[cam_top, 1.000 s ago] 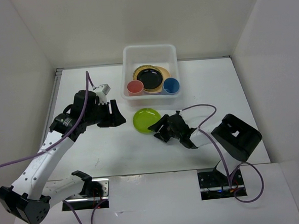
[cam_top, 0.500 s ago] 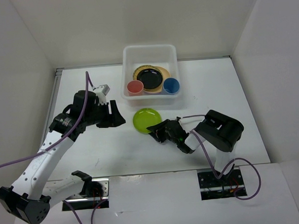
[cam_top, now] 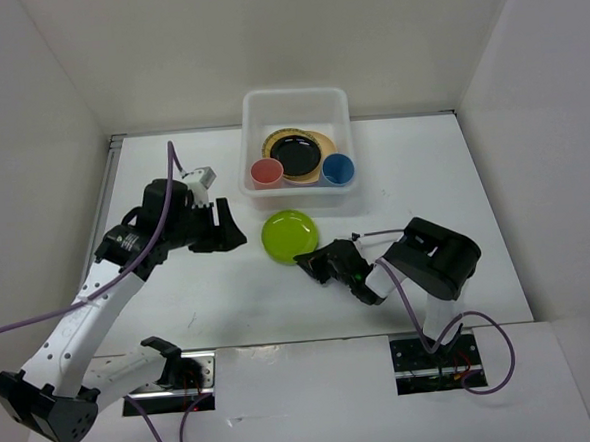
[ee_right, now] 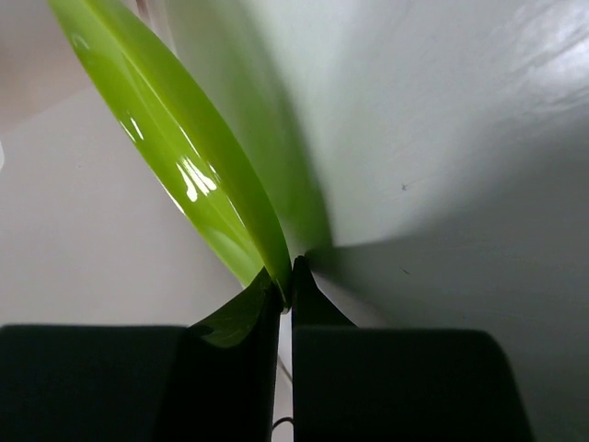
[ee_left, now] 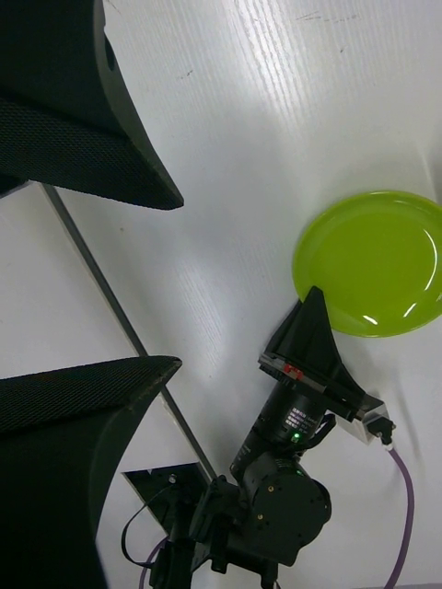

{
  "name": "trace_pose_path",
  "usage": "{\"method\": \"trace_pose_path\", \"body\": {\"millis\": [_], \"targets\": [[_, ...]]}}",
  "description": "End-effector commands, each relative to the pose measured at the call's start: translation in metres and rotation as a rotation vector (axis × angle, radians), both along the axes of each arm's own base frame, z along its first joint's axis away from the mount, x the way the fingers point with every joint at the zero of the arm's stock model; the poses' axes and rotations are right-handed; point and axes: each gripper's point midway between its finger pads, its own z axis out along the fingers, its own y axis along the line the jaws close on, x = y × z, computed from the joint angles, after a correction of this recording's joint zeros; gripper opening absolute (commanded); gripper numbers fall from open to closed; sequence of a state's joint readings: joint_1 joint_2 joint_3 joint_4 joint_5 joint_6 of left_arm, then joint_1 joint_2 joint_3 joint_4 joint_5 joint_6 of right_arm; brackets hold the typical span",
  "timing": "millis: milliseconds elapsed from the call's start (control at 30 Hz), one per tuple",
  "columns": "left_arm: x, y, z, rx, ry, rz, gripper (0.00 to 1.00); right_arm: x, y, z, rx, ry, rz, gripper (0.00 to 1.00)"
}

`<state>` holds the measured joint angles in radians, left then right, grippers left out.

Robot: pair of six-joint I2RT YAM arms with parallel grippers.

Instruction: Place the mixed dishes into the plastic bin

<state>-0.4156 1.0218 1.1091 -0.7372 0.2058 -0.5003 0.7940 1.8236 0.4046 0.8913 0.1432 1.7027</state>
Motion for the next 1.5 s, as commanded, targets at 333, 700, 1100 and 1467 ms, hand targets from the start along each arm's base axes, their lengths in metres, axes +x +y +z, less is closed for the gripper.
{"method": "trace_pose_path", "body": {"millis": [333, 700, 1100, 1467], "targets": [[-0.003, 0.002, 0.024, -0.026, -0.075, -0.006, 0.72, -0.061, 0.019, 0.032, -0.364, -0.109, 0.371, 0.00], [0.001, 0.001, 0.056, -0.060, -0.155, -0.006, 0.77, -0.053, 0.023, 0.195, -0.328, -0.446, 0.569, 0.00], [0.010, 0.007, 0.105, -0.066, -0.270, 0.036, 0.80, 0.151, -0.049, 0.295, -0.473, -0.627, 0.412, 0.00], [0.004, 0.012, 0.100, -0.053, -0.254, 0.043, 0.80, 0.256, -0.078, 0.234, -0.659, -0.479, 0.465, 0.00]]}}
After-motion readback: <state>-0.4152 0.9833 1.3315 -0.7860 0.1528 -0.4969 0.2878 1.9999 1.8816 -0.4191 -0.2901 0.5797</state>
